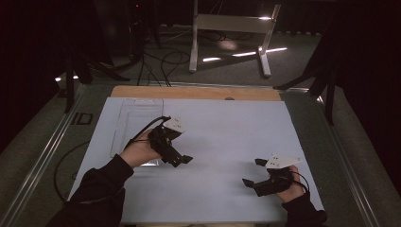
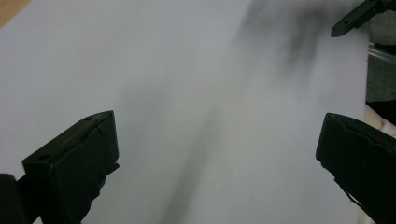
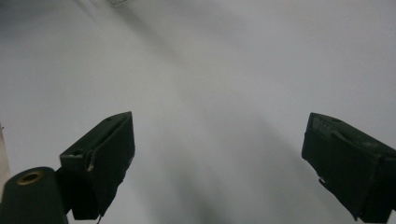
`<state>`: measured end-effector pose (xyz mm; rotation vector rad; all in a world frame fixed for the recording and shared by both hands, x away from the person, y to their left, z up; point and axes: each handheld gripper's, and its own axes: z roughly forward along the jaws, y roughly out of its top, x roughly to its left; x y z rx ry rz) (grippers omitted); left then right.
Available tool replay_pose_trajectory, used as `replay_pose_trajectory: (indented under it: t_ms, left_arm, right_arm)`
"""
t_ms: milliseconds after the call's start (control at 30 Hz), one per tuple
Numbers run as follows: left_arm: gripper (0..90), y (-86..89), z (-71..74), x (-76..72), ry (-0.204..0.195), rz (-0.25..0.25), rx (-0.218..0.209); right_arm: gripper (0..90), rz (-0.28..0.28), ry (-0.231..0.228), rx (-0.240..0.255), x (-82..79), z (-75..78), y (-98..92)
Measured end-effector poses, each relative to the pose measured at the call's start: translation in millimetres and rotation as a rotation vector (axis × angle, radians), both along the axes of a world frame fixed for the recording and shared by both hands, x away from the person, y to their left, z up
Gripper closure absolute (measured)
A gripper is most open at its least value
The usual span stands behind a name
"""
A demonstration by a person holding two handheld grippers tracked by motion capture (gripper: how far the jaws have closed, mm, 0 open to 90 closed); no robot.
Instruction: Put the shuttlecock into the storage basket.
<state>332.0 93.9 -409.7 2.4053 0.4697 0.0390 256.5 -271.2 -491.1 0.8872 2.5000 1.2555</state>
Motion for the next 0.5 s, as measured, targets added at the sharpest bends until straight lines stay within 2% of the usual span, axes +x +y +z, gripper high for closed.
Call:
replay_pose_trajectory:
  t_ms: [200, 433, 500]
  left_arm:
    - [0.3, -11.0, -10.4, -11.3, 0.007, -0.035, -0.011]
    - [0.3, -15.0, -20.1, -19.7, 0.014, -0.06, -0.021]
    - [0.3, -15.9, -26.1, -26.1, 0.009, -0.074, -0.023]
  right_arm:
    - [9.7, 0.002, -0.001, -0.005, 0.2, -0.5, 0.6]
    - [9.7, 0.004, -0.002, 0.001, -0.3, 0.3, 0.8]
    - [9.7, 0.005, -0.001, 0.002, -0.3, -0.1, 1.0]
